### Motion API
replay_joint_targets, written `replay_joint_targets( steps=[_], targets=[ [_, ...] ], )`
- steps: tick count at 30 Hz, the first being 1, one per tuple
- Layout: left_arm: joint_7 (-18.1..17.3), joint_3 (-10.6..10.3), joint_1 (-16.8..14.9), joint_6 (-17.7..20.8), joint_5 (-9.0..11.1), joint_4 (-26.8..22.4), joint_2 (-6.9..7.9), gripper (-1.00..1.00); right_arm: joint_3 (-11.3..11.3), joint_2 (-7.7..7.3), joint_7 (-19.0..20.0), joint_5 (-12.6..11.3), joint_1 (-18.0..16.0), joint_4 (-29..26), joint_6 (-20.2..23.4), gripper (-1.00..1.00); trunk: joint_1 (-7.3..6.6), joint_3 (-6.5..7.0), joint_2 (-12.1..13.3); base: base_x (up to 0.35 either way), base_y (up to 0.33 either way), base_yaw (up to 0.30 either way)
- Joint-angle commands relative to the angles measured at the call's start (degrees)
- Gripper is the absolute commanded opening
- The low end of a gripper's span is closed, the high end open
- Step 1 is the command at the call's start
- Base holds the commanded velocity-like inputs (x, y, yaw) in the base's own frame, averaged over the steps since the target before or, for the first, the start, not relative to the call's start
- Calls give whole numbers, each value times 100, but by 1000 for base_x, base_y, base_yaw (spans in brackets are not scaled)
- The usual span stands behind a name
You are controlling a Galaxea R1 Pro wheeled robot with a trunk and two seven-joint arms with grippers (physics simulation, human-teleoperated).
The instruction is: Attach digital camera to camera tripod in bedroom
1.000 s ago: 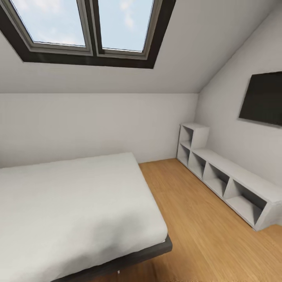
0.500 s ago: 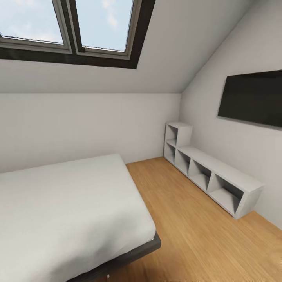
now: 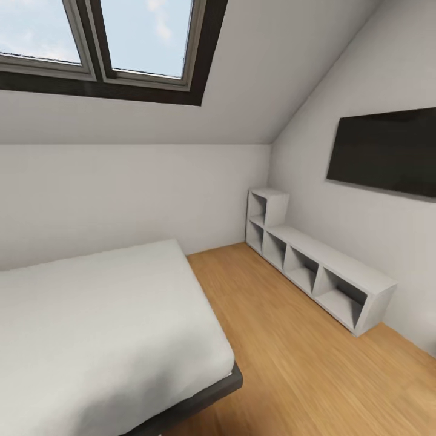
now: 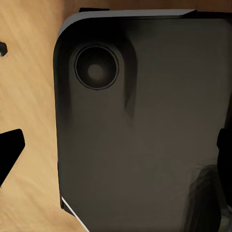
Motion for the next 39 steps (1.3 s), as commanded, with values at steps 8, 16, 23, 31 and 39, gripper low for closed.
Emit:
replay_joint_targets(
  steps=[8, 16, 23, 31, 39],
  targets=[
    [-3, 8, 2, -9, 14, -2, -1, 100, 10, -9, -2, 2, -1, 0, -15, 100, 2, -4, -2, 282, 0, -1],
    [-3, 8, 2, -9, 19, 2, -1, 100, 11, -10, -2, 2, -1, 2, -15, 100, 2, -4, -2, 313, 0, 0],
    [-3, 8, 2, -9, 16, 2, -1, 100, 11, -10, -2, 2, -1, 1, -15, 100, 2, -4, -2, 317, 0, 0],
    [-3, 9, 2, -9, 15, 2, -1, 100, 3, -10, -2, 1, -1, 0, -24, 100, 2, -4, -2, 316, 0, 0],
    [-3, 16, 2, -9, 14, -2, -1, 100, -4, 3, -9, -2, -1, 0, -31, 100, 2, -4, -2, 177, 0, 0]
  ],
)
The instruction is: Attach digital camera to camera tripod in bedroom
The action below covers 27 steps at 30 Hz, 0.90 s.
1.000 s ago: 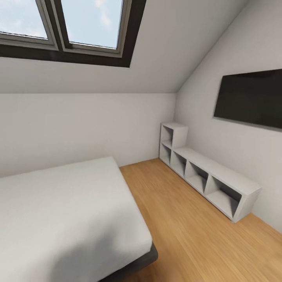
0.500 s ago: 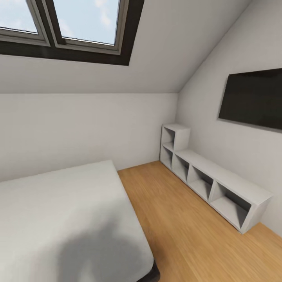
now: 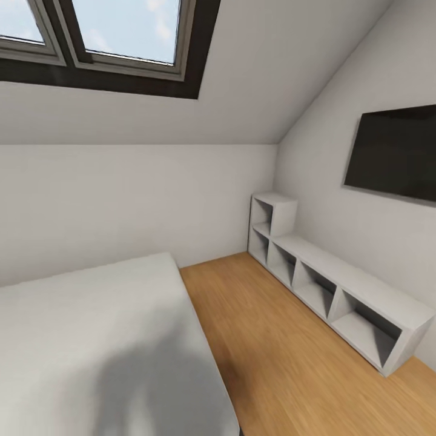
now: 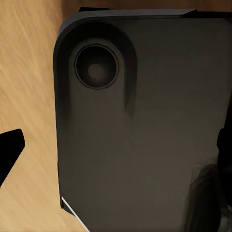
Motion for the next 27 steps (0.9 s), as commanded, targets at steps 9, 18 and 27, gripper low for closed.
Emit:
replay_joint_targets(
  steps=[9, 18, 27],
  targets=[
    [-3, 10, 2, -9, 14, -7, -1, 100, -9, 1, 2, -10, -1, 0, -16, 100, 1, -4, -2, 22, 0, -122],
    [-3, 10, 2, -9, 15, -9, -1, 100, -7, 4, 3, -5, -1, 0, -16, 100, 1, -4, -2, 2, 0, -230],
    [-3, 10, 2, -9, 14, -7, -1, 100, -6, 4, 4, -4, -1, 0, -16, 100, 1, -4, -2, 0, 0, -241]
  ],
)
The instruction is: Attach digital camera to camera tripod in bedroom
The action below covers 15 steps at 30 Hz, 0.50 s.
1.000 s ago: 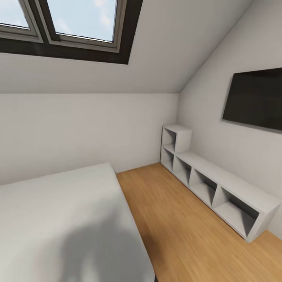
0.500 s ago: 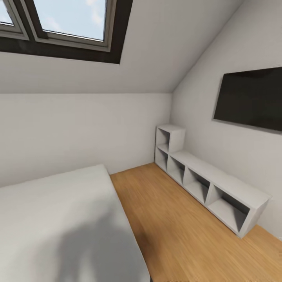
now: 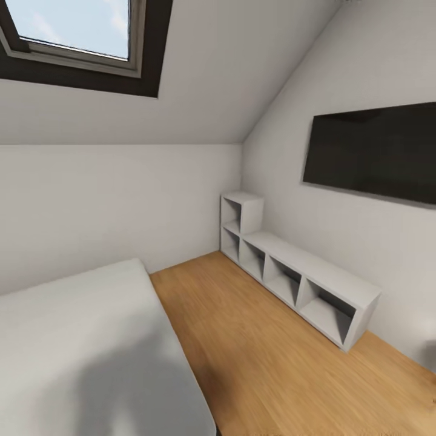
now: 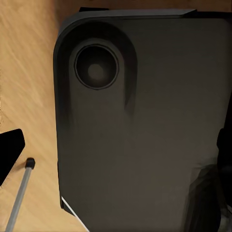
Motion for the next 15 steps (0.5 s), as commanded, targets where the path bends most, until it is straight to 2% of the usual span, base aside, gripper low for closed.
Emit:
replay_joint_targets(
  steps=[1, 15],
  targets=[
    [-3, 9, 2, -12, 14, -5, 0, 100, 4, 0, -2, 2, -1, 0, -16, 100, 0, -4, -2, 0, 0, -242],
    [-3, 9, 2, -12, 17, -2, 0, 100, 4, 0, -2, 1, -1, 0, -15, 100, 0, -4, -2, 0, 0, -232]
  ],
)
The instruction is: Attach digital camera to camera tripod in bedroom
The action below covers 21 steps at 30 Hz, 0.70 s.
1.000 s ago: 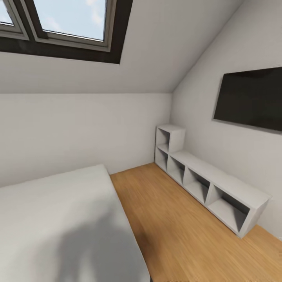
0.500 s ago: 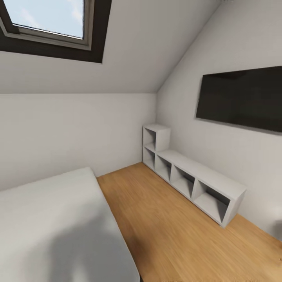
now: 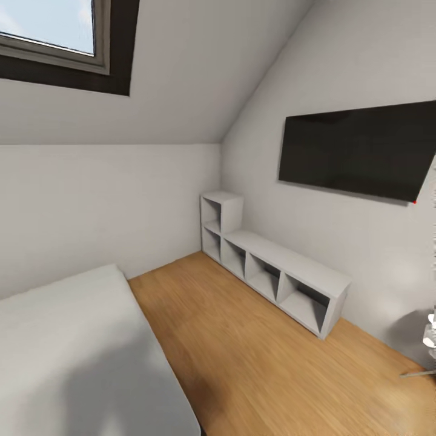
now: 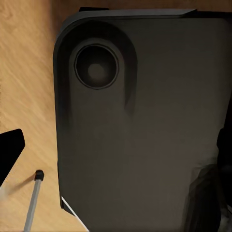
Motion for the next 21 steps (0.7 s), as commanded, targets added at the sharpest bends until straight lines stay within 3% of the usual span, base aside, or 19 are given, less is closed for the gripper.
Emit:
replay_joint_targets(
  steps=[1, 21],
  targets=[
    [-3, 9, 2, -11, 14, -6, -2, 100, 4, 0, -2, 2, -1, 0, -16, 100, 0, -4, -2, 0, 0, -126],
    [-3, 10, 2, -17, 12, -9, -11, 100, 4, -9, -2, -1, -1, 0, -11, 100, 0, -4, -2, 0, 80, -17]
  ],
)
